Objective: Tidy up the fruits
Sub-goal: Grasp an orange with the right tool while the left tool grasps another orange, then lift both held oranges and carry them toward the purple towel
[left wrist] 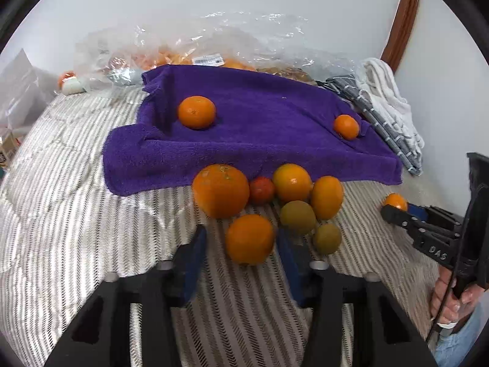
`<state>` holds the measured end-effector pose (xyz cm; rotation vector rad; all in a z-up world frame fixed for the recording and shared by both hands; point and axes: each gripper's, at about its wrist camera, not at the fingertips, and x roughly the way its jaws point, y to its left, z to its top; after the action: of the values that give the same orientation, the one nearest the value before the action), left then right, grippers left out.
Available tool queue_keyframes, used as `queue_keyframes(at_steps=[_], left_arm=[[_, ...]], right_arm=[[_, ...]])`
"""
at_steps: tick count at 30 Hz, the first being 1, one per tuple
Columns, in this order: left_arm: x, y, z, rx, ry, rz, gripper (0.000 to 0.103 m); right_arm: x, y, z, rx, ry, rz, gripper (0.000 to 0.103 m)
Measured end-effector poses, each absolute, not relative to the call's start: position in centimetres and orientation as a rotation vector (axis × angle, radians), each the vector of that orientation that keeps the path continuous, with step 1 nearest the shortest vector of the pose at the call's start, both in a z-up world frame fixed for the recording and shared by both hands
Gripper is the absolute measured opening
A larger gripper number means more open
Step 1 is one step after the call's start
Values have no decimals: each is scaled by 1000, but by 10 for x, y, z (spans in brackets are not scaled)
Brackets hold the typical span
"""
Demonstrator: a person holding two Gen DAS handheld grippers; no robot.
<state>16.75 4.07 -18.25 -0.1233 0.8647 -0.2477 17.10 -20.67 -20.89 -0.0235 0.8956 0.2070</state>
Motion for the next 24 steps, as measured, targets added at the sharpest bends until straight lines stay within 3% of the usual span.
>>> queue_keyframes(at_steps=[24], left_arm=[[150,68,-168,-227,743,-206,29]], right_arm=[[161,-220,-200,84,822,256,32]])
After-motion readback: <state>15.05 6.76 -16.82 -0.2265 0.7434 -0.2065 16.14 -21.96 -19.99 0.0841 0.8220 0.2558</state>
